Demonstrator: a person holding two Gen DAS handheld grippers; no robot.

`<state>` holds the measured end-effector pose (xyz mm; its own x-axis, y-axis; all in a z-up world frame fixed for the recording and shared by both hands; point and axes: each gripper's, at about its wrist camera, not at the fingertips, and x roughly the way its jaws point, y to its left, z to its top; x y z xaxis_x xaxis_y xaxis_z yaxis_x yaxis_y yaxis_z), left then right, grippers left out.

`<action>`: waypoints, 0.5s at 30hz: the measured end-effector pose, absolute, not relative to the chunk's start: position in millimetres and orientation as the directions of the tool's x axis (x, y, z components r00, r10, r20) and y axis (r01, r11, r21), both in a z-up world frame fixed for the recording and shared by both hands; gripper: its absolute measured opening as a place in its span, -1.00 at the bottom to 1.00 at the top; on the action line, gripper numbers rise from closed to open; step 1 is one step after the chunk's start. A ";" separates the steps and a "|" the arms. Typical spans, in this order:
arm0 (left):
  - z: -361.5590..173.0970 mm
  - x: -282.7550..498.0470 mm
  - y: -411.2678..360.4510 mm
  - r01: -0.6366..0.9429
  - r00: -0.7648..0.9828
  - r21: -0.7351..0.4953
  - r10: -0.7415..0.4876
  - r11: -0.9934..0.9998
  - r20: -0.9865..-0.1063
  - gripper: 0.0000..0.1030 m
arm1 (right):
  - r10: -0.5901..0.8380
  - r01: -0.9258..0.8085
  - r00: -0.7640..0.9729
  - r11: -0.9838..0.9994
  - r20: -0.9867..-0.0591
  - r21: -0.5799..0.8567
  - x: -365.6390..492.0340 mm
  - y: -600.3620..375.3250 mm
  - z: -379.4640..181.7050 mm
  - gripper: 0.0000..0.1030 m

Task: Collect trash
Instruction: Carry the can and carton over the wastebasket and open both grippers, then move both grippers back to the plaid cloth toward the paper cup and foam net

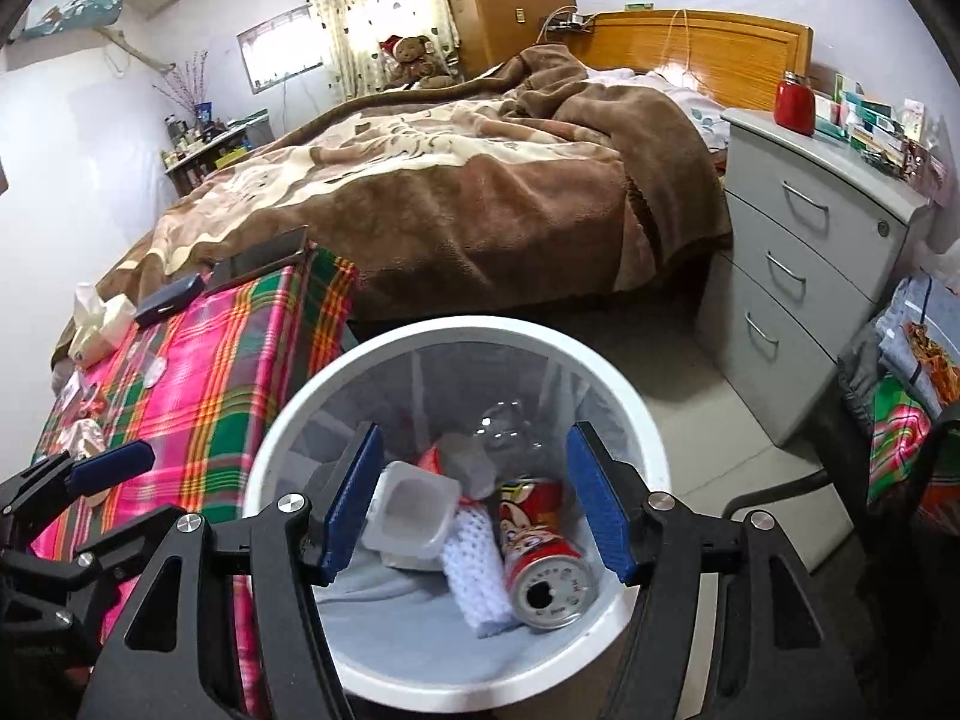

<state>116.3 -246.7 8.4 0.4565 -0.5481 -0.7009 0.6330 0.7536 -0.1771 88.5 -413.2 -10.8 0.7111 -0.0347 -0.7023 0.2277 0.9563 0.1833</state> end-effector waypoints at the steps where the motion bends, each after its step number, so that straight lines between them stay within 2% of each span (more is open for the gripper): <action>1: 10.7 115.5 -242.3 0.630 0.462 -0.177 -0.548 0.756 -0.697 0.41 | -0.030 0.222 0.714 0.957 -0.700 0.185 88.4 -410.6 -9.7 0.25; 15: 26.4 109.3 -170.2 0.537 0.549 -0.182 -0.505 0.824 -0.666 0.41 | 0.019 0.134 0.755 0.974 -0.656 0.182 89.6 -361.7 7.1 0.25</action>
